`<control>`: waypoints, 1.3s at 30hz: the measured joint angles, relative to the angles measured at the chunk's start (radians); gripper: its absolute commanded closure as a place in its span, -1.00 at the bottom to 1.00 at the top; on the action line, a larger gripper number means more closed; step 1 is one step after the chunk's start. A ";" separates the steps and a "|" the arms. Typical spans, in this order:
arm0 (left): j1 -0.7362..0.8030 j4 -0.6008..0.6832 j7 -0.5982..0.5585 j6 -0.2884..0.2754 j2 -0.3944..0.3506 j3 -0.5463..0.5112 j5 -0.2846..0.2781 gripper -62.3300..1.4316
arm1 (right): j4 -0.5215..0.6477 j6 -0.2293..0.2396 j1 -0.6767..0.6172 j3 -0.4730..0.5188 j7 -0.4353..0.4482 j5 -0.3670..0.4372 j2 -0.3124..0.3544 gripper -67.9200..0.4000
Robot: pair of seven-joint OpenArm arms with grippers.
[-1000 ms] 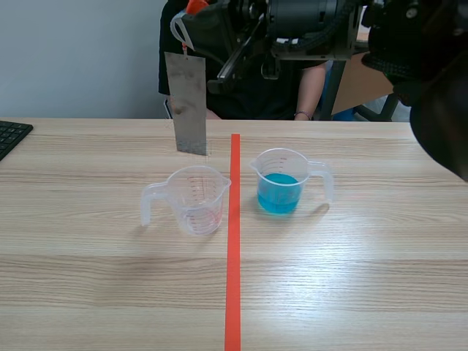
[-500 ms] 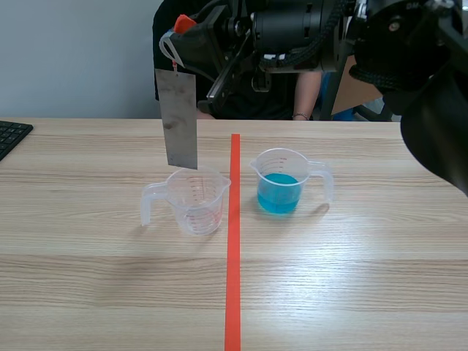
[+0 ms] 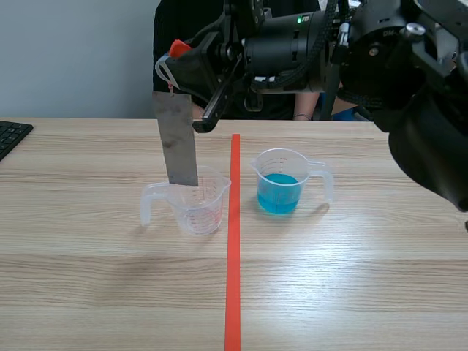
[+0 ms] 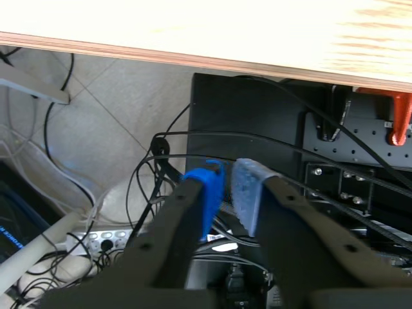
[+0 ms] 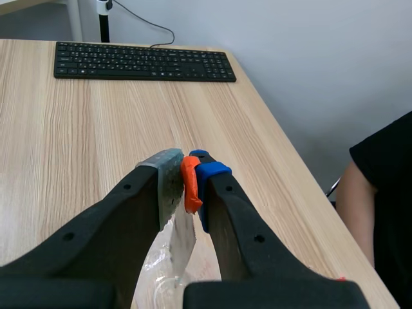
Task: Do the redox reaction experiment.
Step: 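Put the plate into the left beaker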
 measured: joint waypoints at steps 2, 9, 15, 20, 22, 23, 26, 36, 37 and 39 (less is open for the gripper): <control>0.000 0.000 0.000 0.000 0.000 0.000 0.000 0.27 | -0.010 0.000 0.000 0.000 0.012 -0.015 0.000 0.94; 0.000 0.000 0.000 0.000 0.000 0.000 0.000 -0.25 | -0.037 0.000 0.000 0.000 0.040 -0.045 0.000 0.94; 0.000 0.000 0.000 0.000 0.000 0.000 0.000 -0.75 | -0.077 0.000 0.000 0.000 0.071 -0.090 0.000 0.94; 0.000 0.000 0.000 0.000 0.000 0.000 0.000 -1.00 | -0.118 0.000 0.000 0.000 0.114 -0.124 0.000 0.94; 0.000 0.000 0.000 0.000 0.000 0.000 0.000 -1.00 | -0.141 0.000 0.000 0.000 0.146 -0.131 0.000 0.94; 0.000 0.000 0.000 0.000 0.000 0.000 0.000 -1.00 | -0.153 0.000 0.000 0.000 0.155 -0.132 0.000 0.94; 0.000 0.000 0.000 0.000 0.000 0.000 0.000 -1.00 | -0.196 0.000 0.000 -0.005 0.185 -0.167 0.000 0.94; 0.000 0.000 0.000 0.000 0.000 0.000 0.000 -1.00 | -0.306 -0.004 0.000 -0.036 0.293 -0.264 0.000 0.94; 0.000 0.000 0.000 0.000 0.000 0.000 0.000 -1.00 | -0.312 -0.007 0.000 -0.044 0.297 -0.269 0.000 0.94; 0.000 0.000 0.000 0.002 0.000 0.000 0.000 -1.00 | -0.320 -0.024 0.000 -0.059 0.308 -0.280 0.000 0.94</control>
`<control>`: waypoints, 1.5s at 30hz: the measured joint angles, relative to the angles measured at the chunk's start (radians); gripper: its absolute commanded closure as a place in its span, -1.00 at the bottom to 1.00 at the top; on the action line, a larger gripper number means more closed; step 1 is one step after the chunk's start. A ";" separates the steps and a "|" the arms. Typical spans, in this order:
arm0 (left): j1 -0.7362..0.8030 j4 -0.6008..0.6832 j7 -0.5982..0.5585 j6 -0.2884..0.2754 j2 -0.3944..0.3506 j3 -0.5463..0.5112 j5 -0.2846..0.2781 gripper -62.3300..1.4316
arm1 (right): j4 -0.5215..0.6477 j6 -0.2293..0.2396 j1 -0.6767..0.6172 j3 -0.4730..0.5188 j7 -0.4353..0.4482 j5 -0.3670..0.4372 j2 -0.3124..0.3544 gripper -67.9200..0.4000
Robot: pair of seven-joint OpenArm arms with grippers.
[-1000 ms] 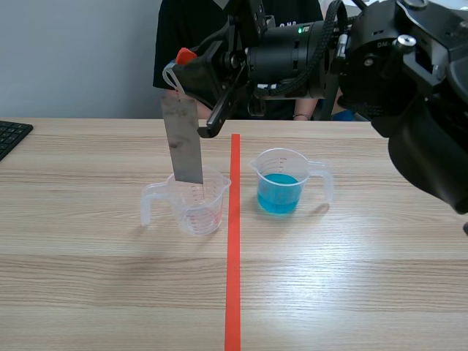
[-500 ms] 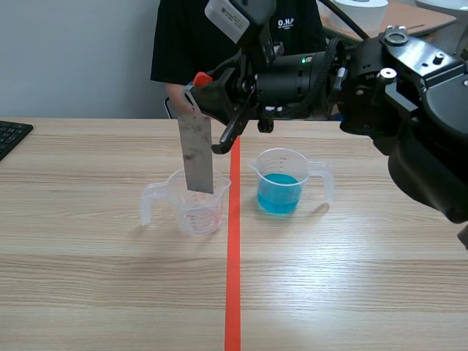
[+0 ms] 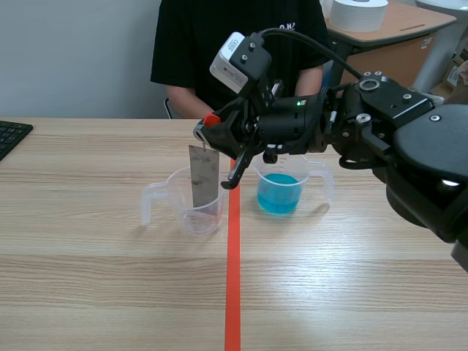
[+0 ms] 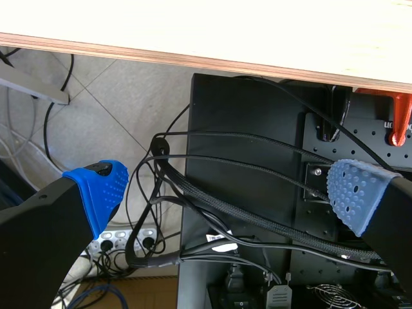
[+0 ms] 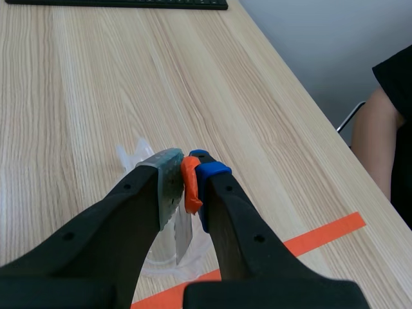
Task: Do the redox reaction experiment.
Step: 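Put the plate into the left beaker, then return to the home posture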
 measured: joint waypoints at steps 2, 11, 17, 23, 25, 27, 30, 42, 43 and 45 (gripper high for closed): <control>0.000 0.000 0.000 0.002 0.000 0.000 0.000 -1.00 | -0.003 -0.007 0.000 -0.009 0.004 -0.006 0.000 0.94; 0.000 0.000 0.000 0.002 0.000 0.000 0.000 -1.00 | -0.002 -0.003 0.000 -0.018 0.006 -0.029 0.000 -0.02; 0.000 0.000 0.000 0.002 0.000 0.000 0.000 -1.00 | -0.002 0.019 0.000 -0.059 0.028 0.019 0.003 -0.68; -0.001 0.000 -0.005 0.002 0.000 0.000 0.000 -1.00 | 0.000 0.037 0.000 -0.124 0.037 0.211 0.003 -1.00; -0.007 0.000 -0.006 0.001 0.000 0.000 0.000 -1.00 | 0.015 0.035 0.000 -0.150 0.036 0.259 0.003 -1.00; -0.021 0.000 0.011 0.001 0.000 0.000 0.000 -1.00 | 0.047 0.035 0.000 -0.169 0.013 0.274 0.005 -1.00; -0.031 0.000 0.017 -0.002 0.000 0.000 0.000 -1.00 | 0.117 0.035 0.000 -0.175 0.013 0.322 0.019 -1.00; -0.027 0.000 0.060 -0.006 0.000 0.000 0.048 -1.00 | 0.262 -0.015 -0.032 -0.135 -0.035 0.427 0.312 -1.00; -0.027 0.000 0.058 -0.006 0.000 0.000 0.056 -1.00 | 0.265 -0.023 -0.047 -0.123 -0.019 0.427 0.340 -1.00; -0.027 0.000 0.048 -0.011 -0.003 0.000 0.068 -1.00 | 0.281 -0.032 -0.092 -0.097 0.024 0.427 0.395 -1.00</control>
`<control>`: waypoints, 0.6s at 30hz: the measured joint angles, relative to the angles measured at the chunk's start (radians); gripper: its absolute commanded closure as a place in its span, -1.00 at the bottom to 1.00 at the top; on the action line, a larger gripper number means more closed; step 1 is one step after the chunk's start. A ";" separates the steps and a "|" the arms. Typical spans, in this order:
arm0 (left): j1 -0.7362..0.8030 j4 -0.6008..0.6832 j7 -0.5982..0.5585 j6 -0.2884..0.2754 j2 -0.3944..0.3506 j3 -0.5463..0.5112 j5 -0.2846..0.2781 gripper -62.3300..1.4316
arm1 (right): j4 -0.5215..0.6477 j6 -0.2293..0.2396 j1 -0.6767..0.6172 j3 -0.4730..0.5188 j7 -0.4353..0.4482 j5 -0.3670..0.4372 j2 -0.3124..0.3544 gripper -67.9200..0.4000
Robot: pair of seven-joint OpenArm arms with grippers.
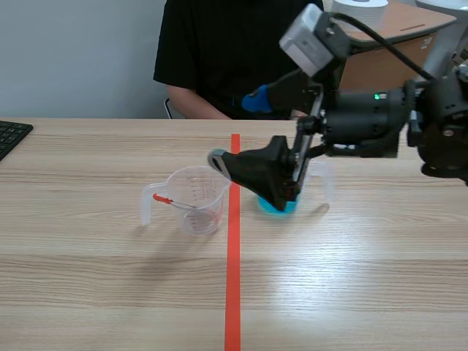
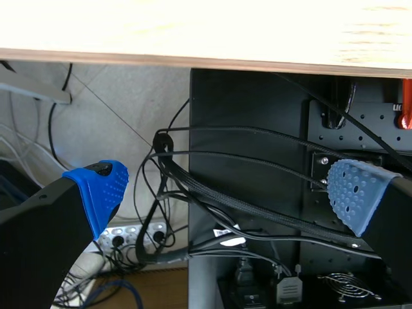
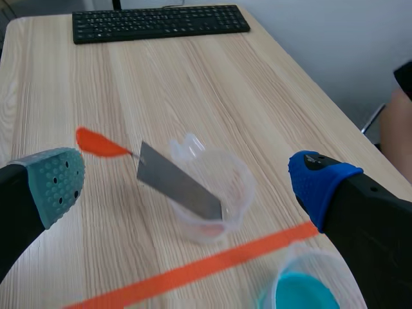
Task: Do the redox reaction experiment.
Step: 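Return to the home posture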
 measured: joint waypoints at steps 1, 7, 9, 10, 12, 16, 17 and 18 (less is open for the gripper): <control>0.000 0.002 -0.002 -0.001 -0.003 0.000 0.008 -1.00 | 0.014 -0.002 -0.029 0.016 0.015 0.001 0.026 -1.00; 0.043 0.148 -0.006 -0.003 -0.099 -0.027 0.007 -1.00 | 0.174 -0.027 -0.231 0.135 0.074 0.013 0.175 -1.00; 0.072 0.231 -0.028 -0.011 -0.125 -0.077 0.007 -1.00 | 0.233 -0.027 -0.291 0.178 0.077 0.013 0.225 -1.00; 0.085 0.272 -0.040 -0.021 -0.135 -0.105 0.011 -1.00 | 0.260 -0.029 -0.319 0.196 0.077 0.013 0.249 -1.00; 0.098 0.343 -0.042 -0.062 -0.143 -0.165 0.016 -1.00 | 0.310 -0.064 -0.367 0.215 0.093 0.013 0.299 -1.00; 0.097 0.433 -0.058 -0.082 -0.143 -0.248 0.082 -1.00 | 0.384 -0.107 -0.456 0.225 0.124 0.019 0.382 -1.00; 0.097 0.452 -0.068 -0.082 -0.142 -0.262 0.101 -1.00 | 0.399 -0.107 -0.479 0.239 0.120 0.020 0.390 -1.00; 0.097 0.473 -0.085 -0.089 -0.136 -0.277 0.123 -1.00 | 0.410 -0.106 -0.503 0.259 0.112 0.020 0.392 -1.00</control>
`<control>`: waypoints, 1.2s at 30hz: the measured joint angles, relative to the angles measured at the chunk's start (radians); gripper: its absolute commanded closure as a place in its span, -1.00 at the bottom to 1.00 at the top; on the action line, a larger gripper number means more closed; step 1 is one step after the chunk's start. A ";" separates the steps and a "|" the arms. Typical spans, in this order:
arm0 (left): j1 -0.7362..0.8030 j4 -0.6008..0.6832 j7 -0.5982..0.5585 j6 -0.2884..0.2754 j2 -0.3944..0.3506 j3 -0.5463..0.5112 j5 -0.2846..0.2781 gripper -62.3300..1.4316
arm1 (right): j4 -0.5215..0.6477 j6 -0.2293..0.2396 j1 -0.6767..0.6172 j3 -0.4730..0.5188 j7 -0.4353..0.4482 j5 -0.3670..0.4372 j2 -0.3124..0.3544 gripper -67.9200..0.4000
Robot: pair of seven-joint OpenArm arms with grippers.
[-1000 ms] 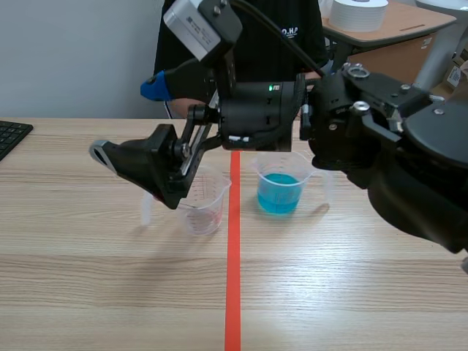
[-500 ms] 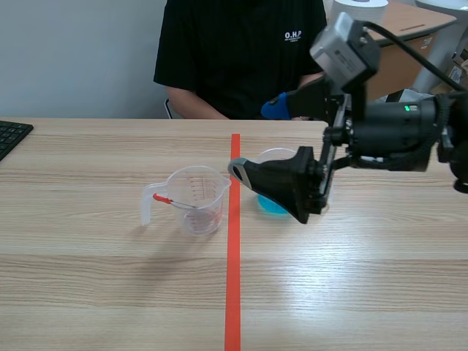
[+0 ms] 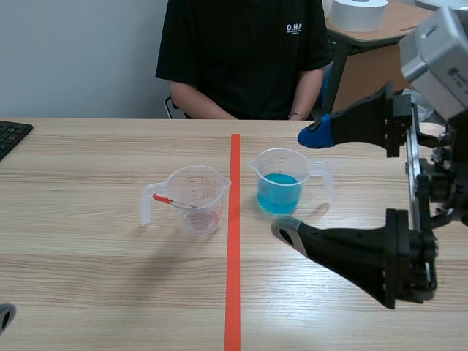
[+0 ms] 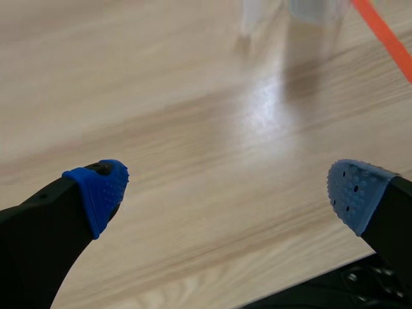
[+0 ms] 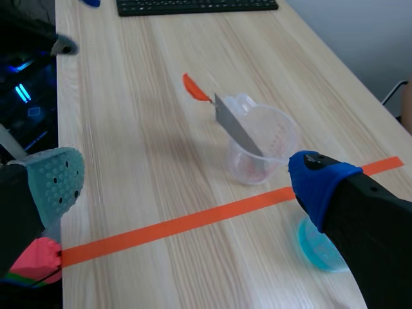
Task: Do the redox reaction experiment.
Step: 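Return to the home posture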
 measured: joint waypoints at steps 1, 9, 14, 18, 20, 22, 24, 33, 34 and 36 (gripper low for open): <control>-0.003 0.020 -0.012 -0.014 0.008 -0.014 0.013 -1.00 | 0.006 0.000 -0.020 0.023 -0.011 0.000 -0.002 -1.00; -0.204 0.071 0.023 -0.163 0.134 -0.070 0.175 -1.00 | 0.010 0.000 -0.125 0.179 -0.066 0.000 -0.063 -1.00; -0.289 0.071 0.023 -0.240 0.156 -0.069 0.185 -1.00 | 0.010 0.005 -0.140 0.229 -0.188 0.000 -0.175 -1.00; -0.331 0.070 0.023 -0.261 0.153 -0.068 0.185 -1.00 | 0.010 0.004 -0.140 0.281 -0.267 0.000 -0.293 -1.00; -0.352 0.070 0.023 -0.262 0.153 -0.063 0.189 -1.00 | 0.010 0.004 -0.140 0.301 -0.296 0.001 -0.341 -1.00; -0.371 0.070 0.021 -0.258 0.153 -0.048 0.206 -1.00 | 0.010 0.004 -0.140 0.317 -0.310 0.000 -0.380 -1.00; -0.381 0.070 0.005 -0.256 0.142 -0.010 0.215 -1.00 | 0.010 0.003 -0.140 0.324 -0.311 0.000 -0.402 -1.00; -0.379 0.064 -0.066 -0.237 0.067 0.107 0.214 -1.00 | 0.010 -0.024 -0.140 0.324 -0.309 -0.016 -0.403 -1.00; -0.379 0.064 -0.077 -0.230 0.059 0.112 0.213 -1.00 | 0.010 -0.026 -0.140 0.324 -0.310 -0.016 -0.401 -1.00; -0.379 0.063 -0.084 -0.217 0.036 0.132 0.209 -1.00 | 0.010 -0.026 -0.140 0.324 -0.309 -0.016 -0.399 -1.00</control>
